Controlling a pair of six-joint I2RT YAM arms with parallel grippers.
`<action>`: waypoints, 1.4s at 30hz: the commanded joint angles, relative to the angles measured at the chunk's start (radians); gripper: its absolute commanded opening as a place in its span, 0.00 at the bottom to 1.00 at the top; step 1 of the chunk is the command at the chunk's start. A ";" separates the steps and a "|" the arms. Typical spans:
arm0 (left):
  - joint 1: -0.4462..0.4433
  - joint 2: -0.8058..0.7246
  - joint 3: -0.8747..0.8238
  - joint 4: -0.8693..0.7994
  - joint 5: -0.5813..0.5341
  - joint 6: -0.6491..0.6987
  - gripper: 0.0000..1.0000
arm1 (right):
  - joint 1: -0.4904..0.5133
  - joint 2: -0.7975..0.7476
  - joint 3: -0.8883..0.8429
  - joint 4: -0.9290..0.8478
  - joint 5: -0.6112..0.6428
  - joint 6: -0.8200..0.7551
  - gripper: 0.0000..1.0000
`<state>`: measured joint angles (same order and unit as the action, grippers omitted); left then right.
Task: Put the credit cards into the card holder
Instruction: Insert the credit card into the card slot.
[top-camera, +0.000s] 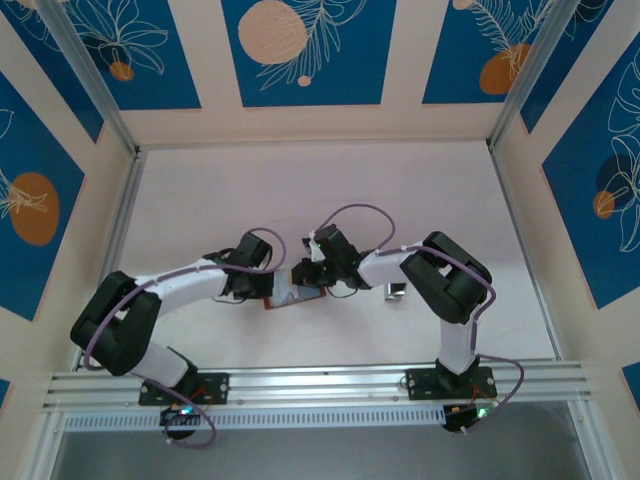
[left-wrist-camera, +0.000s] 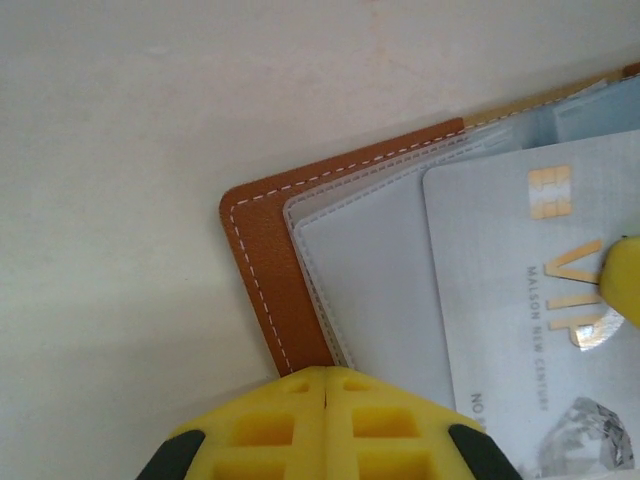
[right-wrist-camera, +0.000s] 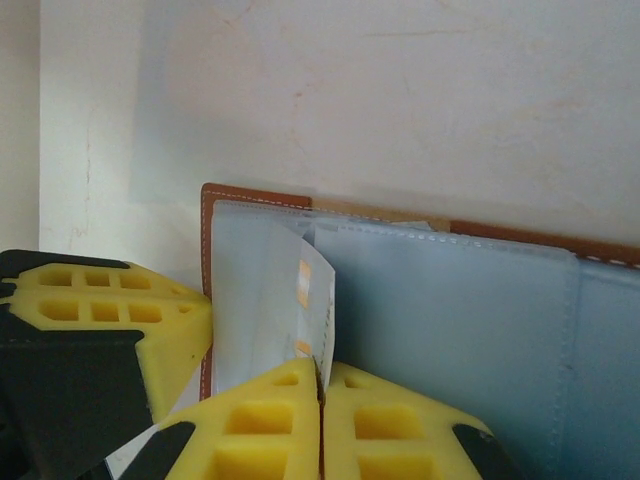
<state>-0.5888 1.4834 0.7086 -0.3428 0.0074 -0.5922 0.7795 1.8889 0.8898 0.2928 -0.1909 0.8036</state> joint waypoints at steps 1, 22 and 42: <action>0.008 0.064 -0.004 0.020 -0.006 0.030 0.00 | 0.021 0.048 -0.001 -0.132 0.002 -0.045 0.08; 0.006 0.091 -0.012 0.040 0.014 0.028 0.00 | 0.056 -0.041 0.059 -0.343 0.127 -0.086 0.38; 0.006 0.094 -0.016 0.045 0.017 0.026 0.00 | 0.078 -0.048 0.228 -0.621 0.257 -0.155 0.06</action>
<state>-0.5892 1.5261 0.7288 -0.2840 0.0193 -0.5694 0.8452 1.8290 1.0824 -0.2821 0.0498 0.6605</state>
